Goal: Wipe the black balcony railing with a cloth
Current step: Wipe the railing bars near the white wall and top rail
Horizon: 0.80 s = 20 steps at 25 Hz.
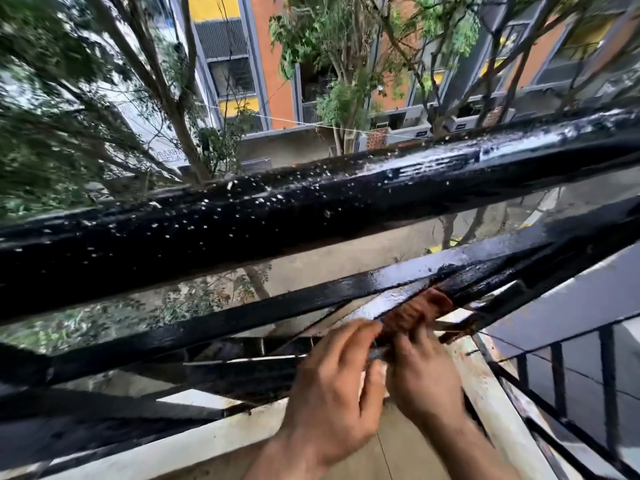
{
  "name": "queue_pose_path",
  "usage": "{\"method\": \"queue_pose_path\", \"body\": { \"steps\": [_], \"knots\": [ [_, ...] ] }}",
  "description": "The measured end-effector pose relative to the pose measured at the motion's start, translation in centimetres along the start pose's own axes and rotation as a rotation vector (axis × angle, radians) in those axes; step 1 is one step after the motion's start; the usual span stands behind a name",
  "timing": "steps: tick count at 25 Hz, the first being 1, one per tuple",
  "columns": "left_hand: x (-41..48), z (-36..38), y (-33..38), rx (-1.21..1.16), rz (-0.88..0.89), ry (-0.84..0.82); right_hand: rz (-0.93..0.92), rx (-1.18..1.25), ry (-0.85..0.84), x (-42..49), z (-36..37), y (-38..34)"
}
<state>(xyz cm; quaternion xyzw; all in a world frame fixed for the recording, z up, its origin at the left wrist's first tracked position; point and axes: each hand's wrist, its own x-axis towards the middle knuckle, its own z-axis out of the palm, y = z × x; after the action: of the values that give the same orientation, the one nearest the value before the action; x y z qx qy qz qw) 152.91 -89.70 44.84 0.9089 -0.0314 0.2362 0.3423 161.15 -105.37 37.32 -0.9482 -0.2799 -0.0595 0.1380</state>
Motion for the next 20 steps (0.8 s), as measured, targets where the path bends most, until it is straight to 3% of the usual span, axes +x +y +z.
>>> {"method": "queue_pose_path", "body": {
  "steps": [2,5,9,13,17,19,20],
  "knots": [
    [0.8,0.9,-0.2,0.087,-0.084,-0.094,-0.124,-0.120,0.084,1.3,-4.0,4.0],
    [2.5,1.7,0.3,0.151,-0.122,-0.087,-0.007,-0.289,0.222,3.2,-11.6,9.3],
    [5.6,3.0,3.0,0.139,-0.107,-0.019,0.042,-0.233,0.288,3.4,-11.1,9.6],
    [5.7,5.3,3.6,0.119,0.021,0.151,-0.370,-0.238,0.159,2.1,-10.5,13.2],
    [3.6,7.4,6.9,-0.034,0.413,0.143,-0.053,-0.072,0.262,3.6,-18.9,20.2],
    [6.2,8.6,10.3,-0.032,0.442,0.156,0.160,-0.022,0.439,5.9,-21.3,22.9],
    [8.7,9.1,12.1,-0.033,0.389,0.174,0.287,0.020,0.428,6.9,-21.8,22.8]
  ]
}}
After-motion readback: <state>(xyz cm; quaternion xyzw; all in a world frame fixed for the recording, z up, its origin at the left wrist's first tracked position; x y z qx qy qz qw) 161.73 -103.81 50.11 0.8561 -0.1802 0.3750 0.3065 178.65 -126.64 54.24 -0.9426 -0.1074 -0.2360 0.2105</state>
